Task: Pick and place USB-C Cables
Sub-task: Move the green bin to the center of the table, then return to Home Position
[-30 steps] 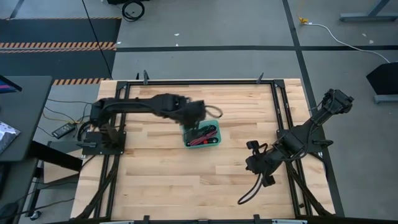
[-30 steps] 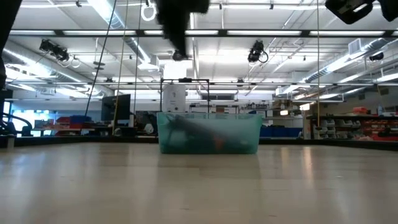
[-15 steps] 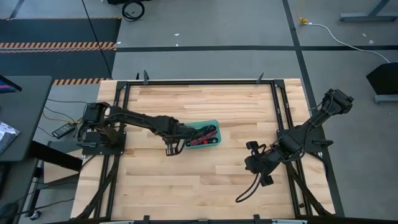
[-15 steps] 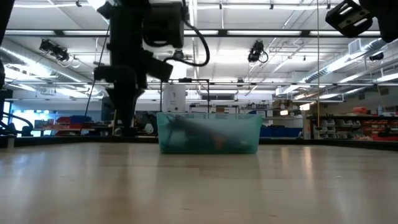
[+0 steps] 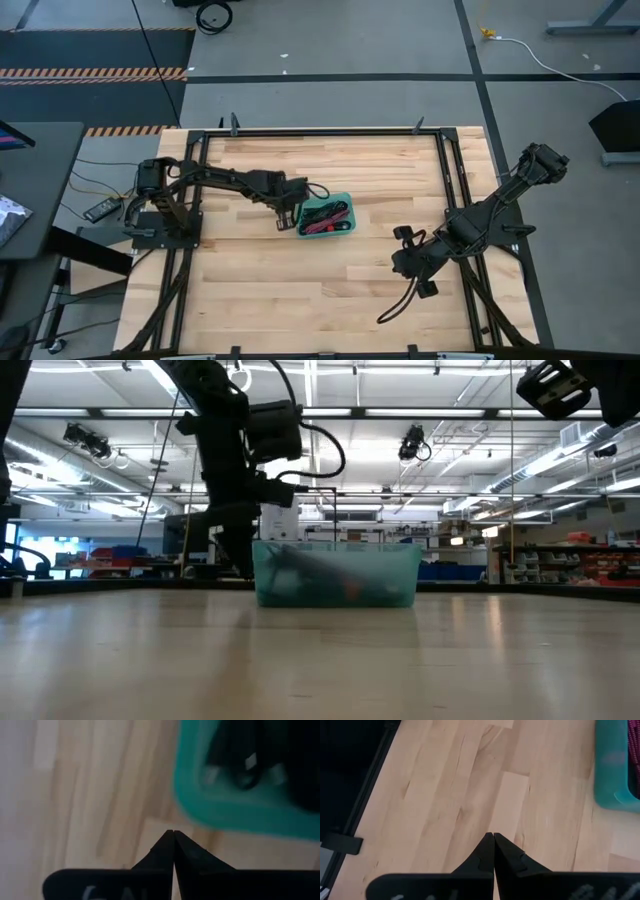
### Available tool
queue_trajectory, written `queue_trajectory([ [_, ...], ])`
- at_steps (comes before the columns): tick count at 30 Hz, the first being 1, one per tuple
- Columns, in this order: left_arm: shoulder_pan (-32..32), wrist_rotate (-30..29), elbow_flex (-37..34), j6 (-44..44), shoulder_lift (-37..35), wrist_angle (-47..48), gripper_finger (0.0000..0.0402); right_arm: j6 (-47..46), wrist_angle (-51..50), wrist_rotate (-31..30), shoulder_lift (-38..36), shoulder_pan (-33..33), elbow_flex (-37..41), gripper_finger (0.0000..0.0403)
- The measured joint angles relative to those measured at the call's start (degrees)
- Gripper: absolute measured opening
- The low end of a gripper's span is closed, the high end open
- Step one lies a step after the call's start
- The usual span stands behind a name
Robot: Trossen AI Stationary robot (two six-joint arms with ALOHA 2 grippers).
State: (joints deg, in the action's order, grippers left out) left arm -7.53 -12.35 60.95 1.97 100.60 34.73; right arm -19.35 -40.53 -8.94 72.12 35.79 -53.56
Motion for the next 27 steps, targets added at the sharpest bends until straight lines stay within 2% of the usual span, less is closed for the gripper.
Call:
queue_trajectory([
  [4, -0.01, 2.59, 0.02, -2.15, 0.0, -4.21, 0.0012, -0.17, 0.02, 0.03, 0.0, 0.02, 0.0, 0.0003],
  [15, -1.02, 2.78, 0.02, -3.09, 0.0, -9.6, 0.0012, -0.17, 0.24, 0.03, 0.0, 0.02, 0.0, 0.0003],
  [20, -1.05, 2.63, 0.04, -2.66, 0.0, -2.79, 0.0011, -0.17, 0.22, 0.03, 0.0, 0.0, -0.02, 0.0003],
  [24, -1.25, -0.78, 0.04, -0.77, -1.63, 6.0, 0.0011, -0.07, 0.18, -0.01, 0.0, 0.0, 0.0, 0.0003],
  [27, -1.44, -2.2, 0.04, 0.92, -4.45, 10.83, 0.001, -0.22, -0.11, -3.04, 0.0, -0.16, 0.0, 0.0003],
])
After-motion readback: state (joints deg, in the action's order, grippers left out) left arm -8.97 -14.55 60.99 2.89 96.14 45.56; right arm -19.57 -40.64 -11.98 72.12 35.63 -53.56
